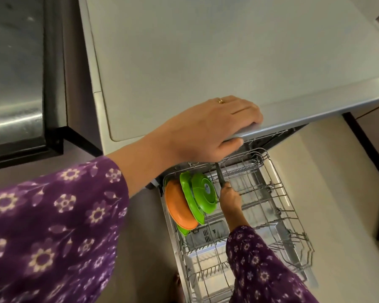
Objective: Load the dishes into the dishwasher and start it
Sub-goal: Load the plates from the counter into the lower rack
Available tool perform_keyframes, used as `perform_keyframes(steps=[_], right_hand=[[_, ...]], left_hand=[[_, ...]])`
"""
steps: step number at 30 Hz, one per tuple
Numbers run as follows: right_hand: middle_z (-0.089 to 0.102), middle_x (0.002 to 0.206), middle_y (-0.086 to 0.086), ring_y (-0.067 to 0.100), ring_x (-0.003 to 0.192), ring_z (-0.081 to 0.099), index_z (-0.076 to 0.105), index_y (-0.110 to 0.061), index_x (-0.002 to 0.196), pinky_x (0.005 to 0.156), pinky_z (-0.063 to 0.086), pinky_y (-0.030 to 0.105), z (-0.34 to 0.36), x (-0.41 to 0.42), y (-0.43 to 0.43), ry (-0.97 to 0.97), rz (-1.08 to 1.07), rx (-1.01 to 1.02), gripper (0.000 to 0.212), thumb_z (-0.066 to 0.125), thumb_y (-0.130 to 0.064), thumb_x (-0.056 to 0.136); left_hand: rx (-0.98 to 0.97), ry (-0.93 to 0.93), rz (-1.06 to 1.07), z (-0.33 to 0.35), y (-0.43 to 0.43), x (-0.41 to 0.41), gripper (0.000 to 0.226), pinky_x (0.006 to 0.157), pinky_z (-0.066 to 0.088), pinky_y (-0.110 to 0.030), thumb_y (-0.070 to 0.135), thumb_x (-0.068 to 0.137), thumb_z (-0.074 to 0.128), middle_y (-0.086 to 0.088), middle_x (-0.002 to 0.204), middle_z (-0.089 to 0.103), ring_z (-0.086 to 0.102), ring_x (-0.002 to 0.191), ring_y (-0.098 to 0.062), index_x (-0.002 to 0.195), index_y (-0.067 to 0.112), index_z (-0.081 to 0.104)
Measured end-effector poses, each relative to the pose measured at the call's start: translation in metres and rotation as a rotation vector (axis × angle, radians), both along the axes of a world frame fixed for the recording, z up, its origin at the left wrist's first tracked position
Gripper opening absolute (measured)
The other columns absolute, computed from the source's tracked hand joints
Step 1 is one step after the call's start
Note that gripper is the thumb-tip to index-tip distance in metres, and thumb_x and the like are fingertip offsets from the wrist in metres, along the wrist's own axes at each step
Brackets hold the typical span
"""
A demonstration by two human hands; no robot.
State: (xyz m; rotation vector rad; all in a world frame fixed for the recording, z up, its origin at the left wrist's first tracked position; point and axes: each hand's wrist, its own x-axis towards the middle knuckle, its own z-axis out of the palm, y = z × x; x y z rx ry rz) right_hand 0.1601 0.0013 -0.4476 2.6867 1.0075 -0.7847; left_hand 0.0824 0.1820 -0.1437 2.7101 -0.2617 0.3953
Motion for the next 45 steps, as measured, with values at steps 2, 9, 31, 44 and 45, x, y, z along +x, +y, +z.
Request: perform_keyframes(steps=[2, 9, 31, 44, 45], right_hand=[[0.066, 0.109, 0.016, 0.031, 0.1, 0.066, 0.037, 0.003, 0.125, 0.079, 0.051, 0.037, -0.009, 0.001, -0.001, 0.033, -0.048, 0.021, 0.028, 0.028, -0.012, 0.103], [0.065, 0.108, 0.019, 0.032, 0.1, 0.065, 0.037, 0.002, 0.125, 0.079, 0.051, 0.038, -0.02, 0.004, -0.001, 0.087, -0.085, 0.044, 0.029, 0.025, -0.011, 0.103], [0.032, 0.142, 0.028, 0.036, 0.128, 0.041, 0.017, 0.009, 0.141, 0.104, 0.041, 0.036, 0.023, -0.045, -0.01, 0.248, -0.294, 0.106, 0.053, 0.037, 0.005, 0.092], [0.056, 0.12, 0.023, 0.031, 0.108, 0.057, 0.042, 0.005, 0.126, 0.082, 0.046, 0.034, 0.143, -0.158, -0.017, 0.236, -0.101, 0.185, 0.037, 0.049, -0.008, 0.093], [0.059, 0.115, 0.023, 0.031, 0.104, 0.059, 0.045, 0.005, 0.124, 0.079, 0.045, 0.034, 0.159, -0.171, -0.009, 0.232, -0.046, 0.208, 0.035, 0.049, -0.009, 0.092]], left_hand=[[-0.006, -0.007, 0.003, -0.001, 0.001, 0.0, 0.035, 0.096, 0.042, -0.035, 0.021, 0.09, 0.052, -0.002, 0.125, 0.057, 0.051, 0.116, -0.018, 0.123, 0.01, 0.055], [-0.007, -0.011, 0.017, -0.002, 0.0, 0.0, 0.033, 0.092, 0.043, -0.036, 0.021, 0.091, 0.048, -0.002, 0.123, 0.057, 0.052, 0.111, -0.018, 0.121, 0.011, 0.055], [0.03, -0.019, 0.043, 0.002, -0.003, -0.006, 0.029, 0.093, 0.041, -0.029, 0.022, 0.092, 0.05, 0.0, 0.121, 0.058, 0.051, 0.112, -0.016, 0.119, 0.013, 0.056], [0.105, 0.042, 0.317, 0.006, -0.014, -0.132, 0.037, 0.093, 0.043, -0.036, 0.024, 0.091, 0.051, -0.008, 0.122, 0.059, 0.055, 0.111, -0.025, 0.125, 0.009, 0.053], [0.106, 0.052, 0.343, 0.008, -0.011, -0.158, 0.037, 0.093, 0.043, -0.038, 0.024, 0.09, 0.051, -0.007, 0.121, 0.059, 0.055, 0.11, -0.026, 0.124, 0.01, 0.054]])
